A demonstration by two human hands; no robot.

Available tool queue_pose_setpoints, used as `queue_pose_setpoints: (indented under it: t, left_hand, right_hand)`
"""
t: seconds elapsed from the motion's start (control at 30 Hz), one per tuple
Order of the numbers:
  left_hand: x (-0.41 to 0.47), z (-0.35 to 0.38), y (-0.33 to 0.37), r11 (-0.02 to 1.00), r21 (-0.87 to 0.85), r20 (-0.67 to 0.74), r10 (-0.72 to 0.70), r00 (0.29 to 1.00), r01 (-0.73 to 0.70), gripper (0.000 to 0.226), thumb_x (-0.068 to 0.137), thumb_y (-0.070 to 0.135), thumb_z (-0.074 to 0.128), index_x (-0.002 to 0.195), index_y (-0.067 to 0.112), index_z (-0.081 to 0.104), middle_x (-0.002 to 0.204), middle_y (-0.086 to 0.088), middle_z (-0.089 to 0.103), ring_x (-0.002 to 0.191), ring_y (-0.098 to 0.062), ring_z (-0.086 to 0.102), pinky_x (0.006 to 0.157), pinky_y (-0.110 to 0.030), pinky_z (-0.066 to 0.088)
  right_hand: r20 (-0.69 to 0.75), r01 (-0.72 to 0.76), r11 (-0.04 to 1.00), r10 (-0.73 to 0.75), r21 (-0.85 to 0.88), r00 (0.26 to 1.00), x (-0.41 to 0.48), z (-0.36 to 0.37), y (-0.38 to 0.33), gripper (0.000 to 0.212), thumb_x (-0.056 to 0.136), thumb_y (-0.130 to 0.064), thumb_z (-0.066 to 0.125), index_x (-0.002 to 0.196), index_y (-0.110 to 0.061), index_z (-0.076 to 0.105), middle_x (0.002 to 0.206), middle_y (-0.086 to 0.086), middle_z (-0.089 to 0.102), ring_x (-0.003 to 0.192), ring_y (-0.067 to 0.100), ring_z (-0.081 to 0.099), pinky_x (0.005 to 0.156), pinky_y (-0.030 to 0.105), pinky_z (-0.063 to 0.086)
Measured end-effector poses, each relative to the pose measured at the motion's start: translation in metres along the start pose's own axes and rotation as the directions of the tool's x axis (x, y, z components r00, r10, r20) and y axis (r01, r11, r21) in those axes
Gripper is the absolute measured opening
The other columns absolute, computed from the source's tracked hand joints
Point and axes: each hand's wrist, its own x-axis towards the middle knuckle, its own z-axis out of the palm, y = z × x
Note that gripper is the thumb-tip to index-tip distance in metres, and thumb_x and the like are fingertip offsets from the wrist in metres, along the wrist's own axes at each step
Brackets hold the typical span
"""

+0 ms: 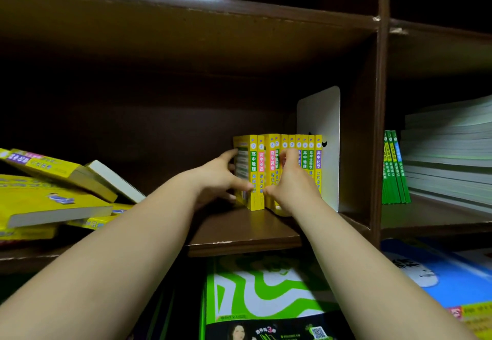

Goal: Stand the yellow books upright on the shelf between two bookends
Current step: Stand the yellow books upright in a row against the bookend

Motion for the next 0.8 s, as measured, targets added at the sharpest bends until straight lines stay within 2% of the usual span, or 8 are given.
queue_pose_setpoints:
  t: [0.07,0.13,0.2,0.33,0.47,0.53,0.67,0.8]
  left_hand:
    - [-0.001,0.005,0.001,1.000,0.024,0.022,0.013,1.000,-0.014,0.088,0.075,-0.002,0.065,0.141,0.024,0.015,0.102,0.008,0.046,0.094,-0.019,0.056,0.064,-0.030,0.052]
    - [0.002,0.012,0.002,0.999,0.011,0.008,0.051,0.999,-0.051,0.086,0.074,-0.006,0.064,0.141,0.021,0.016,0.093,0.012,0.047,0.082,-0.013,0.058,0.055,-0.025,0.053]
    - [0.005,0.014,0.003,0.997,-0.005,-0.023,0.073,0.997,-0.073,0.087,0.074,-0.009,0.063,0.141,0.019,0.016,0.094,0.010,0.047,0.079,-0.013,0.057,0.052,-0.022,0.053]
    - [0.007,0.010,0.003,0.996,0.055,-0.023,0.065,0.998,-0.064,0.088,0.074,-0.001,0.066,0.142,0.021,0.015,0.112,0.003,0.042,0.099,-0.021,0.054,0.061,-0.027,0.052]
    - [0.010,0.012,0.001,0.980,0.169,-0.048,0.116,0.992,-0.107,0.085,0.074,0.003,0.068,0.141,0.014,0.017,0.125,-0.004,0.045,0.091,-0.006,0.050,0.059,-0.012,0.049]
    - [0.012,0.010,0.000,0.980,0.177,-0.053,0.108,0.993,-0.097,0.085,0.073,0.005,0.069,0.141,0.014,0.018,0.117,0.001,0.045,0.086,-0.003,0.048,0.058,-0.008,0.048]
    - [0.011,0.008,-0.006,0.983,0.182,-0.018,0.034,0.999,-0.030,0.092,0.073,0.008,0.069,0.143,0.018,0.011,0.132,-0.003,0.044,0.100,-0.011,0.047,0.066,-0.017,0.046]
    - [0.008,0.011,-0.006,0.983,0.183,-0.029,0.030,0.999,-0.024,0.091,0.075,0.005,0.067,0.143,0.017,0.008,0.142,-0.009,0.038,0.103,-0.018,0.053,0.058,-0.019,0.048]
  right_hand:
    - [0.006,0.019,1.000,-0.019,-0.005,1.000,0.001,0.002,0.001,0.061,0.079,-0.015,0.068,0.124,-0.012,0.027,0.118,0.014,0.059,0.102,0.034,0.059,0.076,0.037,0.045]
    - [0.037,0.016,0.999,-0.014,-0.035,0.999,0.004,0.003,0.003,0.053,0.080,-0.019,0.067,0.118,-0.011,0.031,0.114,0.014,0.060,0.100,0.033,0.059,0.074,0.036,0.045]
    - [0.060,-0.001,0.998,0.005,-0.061,0.998,0.007,0.002,0.004,0.043,0.079,-0.025,0.068,0.101,-0.014,0.033,0.109,0.014,0.061,0.092,0.031,0.056,0.069,0.033,0.040]
    - [0.048,-0.001,1.000,0.002,-0.021,0.999,0.008,0.001,0.007,0.042,0.078,-0.028,0.069,0.087,-0.015,0.030,0.082,0.003,0.049,0.077,0.023,0.043,0.048,0.025,0.028]
    - [0.001,0.089,0.996,-0.089,0.029,0.996,0.005,0.002,0.004,0.025,0.081,-0.023,0.063,0.084,-0.016,0.040,0.082,0.003,0.053,0.081,0.025,0.052,0.062,0.028,0.038]
    - [0.009,0.128,0.991,-0.129,0.025,0.992,0.004,0.003,0.001,0.005,0.084,-0.015,0.056,0.088,-0.012,0.053,0.090,0.010,0.062,0.091,0.028,0.057,0.068,0.029,0.038]
    - [0.042,0.087,0.996,-0.086,-0.027,0.995,0.003,0.004,0.001,0.014,0.087,-0.011,0.047,0.095,-0.005,0.056,0.107,0.017,0.063,0.101,0.032,0.055,0.074,0.032,0.041]
    - [0.034,0.121,0.992,-0.122,0.024,0.992,-0.001,0.002,0.000,0.006,0.082,-0.011,0.052,0.083,-0.013,0.046,0.096,0.014,0.062,0.096,0.032,0.055,0.066,0.027,0.033]
